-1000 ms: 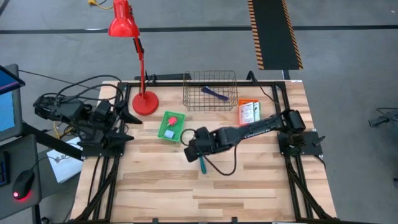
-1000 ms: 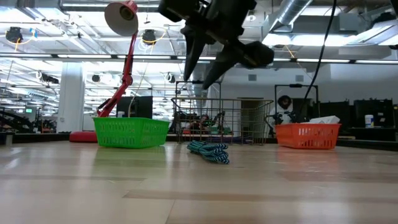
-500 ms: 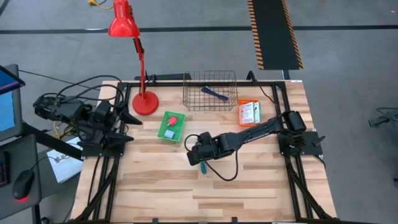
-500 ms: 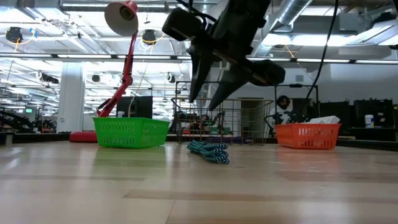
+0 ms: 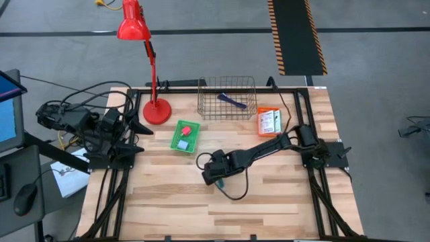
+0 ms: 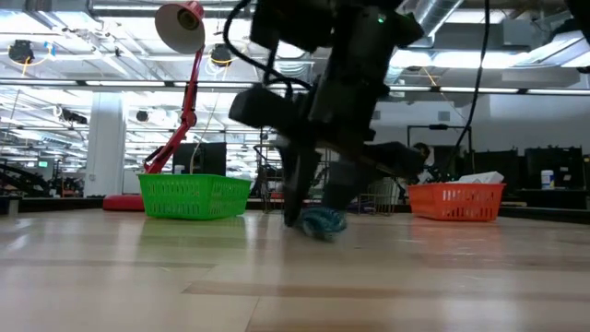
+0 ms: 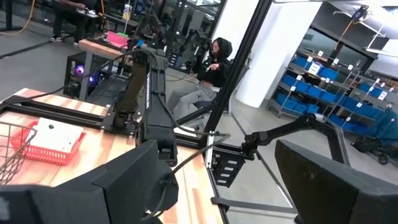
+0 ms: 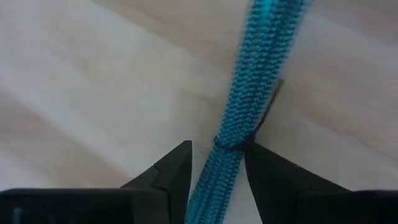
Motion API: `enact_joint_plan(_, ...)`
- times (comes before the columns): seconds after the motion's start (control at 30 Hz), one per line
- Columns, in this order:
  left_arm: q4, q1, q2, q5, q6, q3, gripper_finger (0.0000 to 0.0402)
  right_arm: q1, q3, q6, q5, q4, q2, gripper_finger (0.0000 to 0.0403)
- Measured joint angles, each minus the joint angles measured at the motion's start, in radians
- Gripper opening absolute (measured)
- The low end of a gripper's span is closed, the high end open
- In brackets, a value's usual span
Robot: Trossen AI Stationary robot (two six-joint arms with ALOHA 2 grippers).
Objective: Pick and place items into bin
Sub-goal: Put the blue charger cable into the wire basket
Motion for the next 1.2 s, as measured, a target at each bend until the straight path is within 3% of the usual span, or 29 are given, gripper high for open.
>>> enact_joint_plan(0.3, 0.001, 0.000, 0.000, 0.000, -0.012, 0.000, 0.0314, 0.002, 0.015, 0.027, -0.023, -0.027, 0.043, 0.0114)
enact_joint_plan(0.53, 0.000, 0.000, 0.000, 0.000, -0.012, 0.000, 0.0314, -0.006, 0.022, -0.004, -0.020, -0.052, 0.009, 0.0017)
enact_joint_plan(0.67, 0.000, 0.000, 0.000, 0.000, -0.012, 0.000, 0.0314, -0.024, 0.078, -0.043, 0.032, -0.135, -0.006, 0.0024)
enact_joint_plan(1.03, 0.006, 0.000, 0.000, 0.000, -0.012, 0.000, 0.0314, -0.200, 0.402, -0.462, 0.288, -0.542, -0.155, 0.0010)
enact_joint_plan(1.2, 0.014, 0.000, 0.001, -0.012, -0.012, 0.000, 0.0314, -0.358, 0.512, -0.736, 0.301, -0.634, -0.173, 0.0010)
